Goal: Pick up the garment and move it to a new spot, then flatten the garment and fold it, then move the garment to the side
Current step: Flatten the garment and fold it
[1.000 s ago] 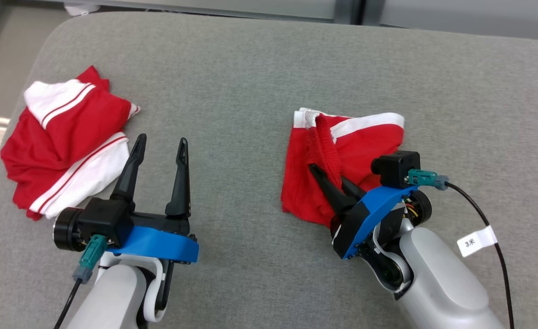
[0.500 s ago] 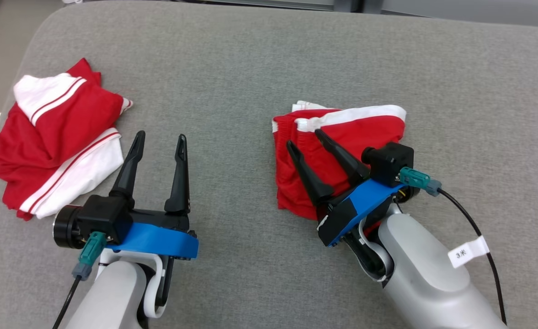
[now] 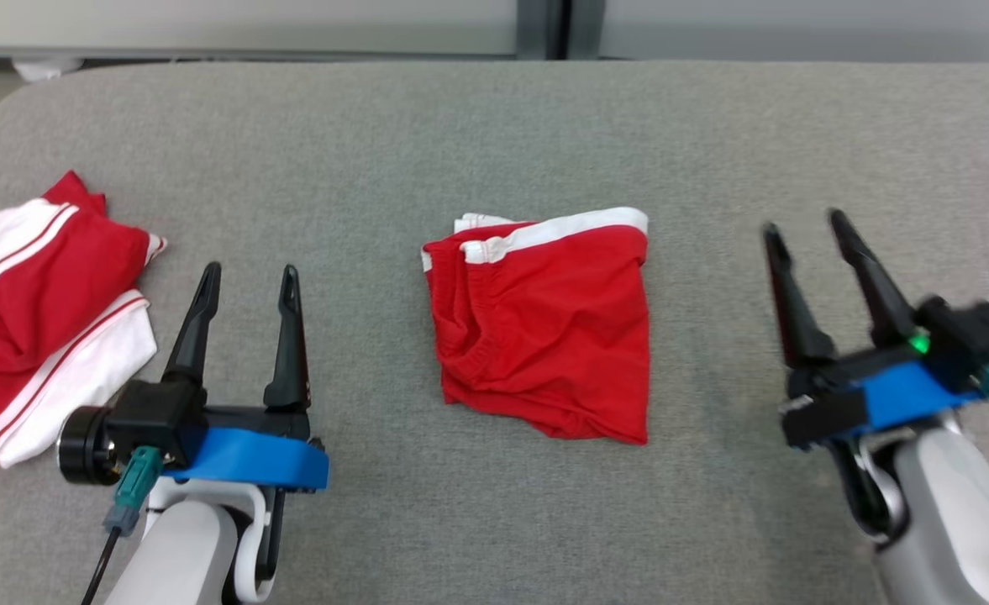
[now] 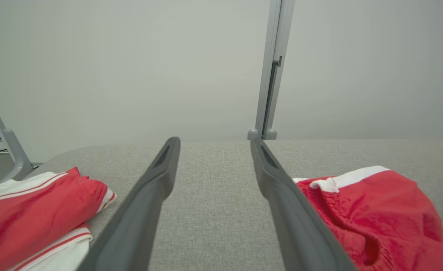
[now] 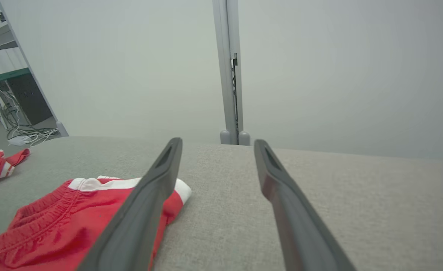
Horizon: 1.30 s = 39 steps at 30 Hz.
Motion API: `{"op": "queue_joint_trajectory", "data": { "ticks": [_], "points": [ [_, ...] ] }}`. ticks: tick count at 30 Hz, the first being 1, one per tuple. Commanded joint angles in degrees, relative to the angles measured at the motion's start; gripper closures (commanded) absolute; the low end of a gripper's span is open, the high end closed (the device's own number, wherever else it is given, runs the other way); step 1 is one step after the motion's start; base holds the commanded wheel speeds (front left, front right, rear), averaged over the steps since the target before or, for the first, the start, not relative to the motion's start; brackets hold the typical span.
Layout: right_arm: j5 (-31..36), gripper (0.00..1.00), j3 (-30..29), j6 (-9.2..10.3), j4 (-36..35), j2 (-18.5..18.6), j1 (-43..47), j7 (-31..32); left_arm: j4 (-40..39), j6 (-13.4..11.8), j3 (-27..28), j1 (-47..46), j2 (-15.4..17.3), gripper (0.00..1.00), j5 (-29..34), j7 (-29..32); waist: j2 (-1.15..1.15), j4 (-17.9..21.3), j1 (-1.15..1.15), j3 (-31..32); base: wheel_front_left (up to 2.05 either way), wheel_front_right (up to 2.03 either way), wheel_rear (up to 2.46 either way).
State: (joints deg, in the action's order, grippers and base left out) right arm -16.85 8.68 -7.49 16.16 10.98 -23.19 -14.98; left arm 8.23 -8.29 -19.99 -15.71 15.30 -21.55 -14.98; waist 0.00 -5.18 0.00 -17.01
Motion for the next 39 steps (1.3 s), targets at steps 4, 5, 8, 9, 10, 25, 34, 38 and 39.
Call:
{"op": "queue_joint_trajectory", "data": {
  "ticks": [4, 5, 8, 9, 10, 25, 34, 38, 39],
  "points": [
    [2.0, 0.00, -6.2, 0.00, -4.5, -0.4, 7.4, 1.4, 0.0, 0.0, 0.9, 2.6, 0.7, 0.00, 0.4, -0.3, 0.00, 2.1, 0.00, 2.9, 0.00, 0.00, 0.00],
    [2.4, 0.00, -7.5, 0.00, -5.6, -0.8, 8.9, 2.0, 0.0, 0.1, 1.1, 3.1, 0.8, 0.00, 0.3, -0.3, 0.00, 2.3, 0.00, 3.4, 0.00, 0.00, 0.00],
    [3.5, 0.00, -9.8, 0.00, -8.9, -2.2, 13.0, 4.1, 0.5, 0.5, 1.8, 4.8, 1.2, 0.00, 0.2, -0.3, 0.00, 3.0, 0.00, 5.4, 0.00, 0.00, 0.00],
    [3.7, 0.00, -10.2, 0.00, -10.0, -2.6, 14.2, 4.9, 0.6, 0.6, 1.8, 5.4, 1.4, 0.00, 0.2, -0.3, 0.00, 3.1, 0.00, 5.9, 0.00, 0.00, 0.00],
    [3.9, 0.00, -10.5, 0.00, -11.0, -3.1, 15.3, 5.6, 0.9, 0.8, 1.9, 6.0, 1.5, 0.00, 0.4, -0.3, 0.00, 3.3, 0.00, 6.6, 0.00, 0.00, 0.00],
    [5.8, 0.00, -11.5, 0.00, -20.7, -6.4, 26.6, 12.7, 2.8, 1.6, 1.4, 13.2, 2.1, 0.00, 0.6, -0.3, 0.00, 3.5, 0.00, 14.0, 0.00, 0.00, 0.00],
    [6.0, 0.00, -11.9, 0.00, -23.2, -7.2, 28.5, 14.6, 3.6, 1.6, 1.1, 13.4, 2.2, 0.00, 0.2, -0.3, 0.00, 3.3, 0.00, 15.0, 0.00, 0.00, 0.00],
    [6.2, 0.00, -11.8, 0.00, -23.6, -7.4, 28.6, 15.1, 4.0, 1.5, 1.1, 13.0, 2.1, 0.00, 0.0, -0.3, 0.00, 3.2, 0.00, 15.1, 0.00, 0.00, 0.00],
    [6.2, 0.00, -11.9, 0.00, -23.7, -7.4, 28.6, 15.3, 4.0, 1.5, 1.1, 12.9, 2.1, 0.00, 0.0, -0.3, 0.00, 3.2, 0.00, 15.0, 0.00, 0.00, 0.00]
  ]
}}
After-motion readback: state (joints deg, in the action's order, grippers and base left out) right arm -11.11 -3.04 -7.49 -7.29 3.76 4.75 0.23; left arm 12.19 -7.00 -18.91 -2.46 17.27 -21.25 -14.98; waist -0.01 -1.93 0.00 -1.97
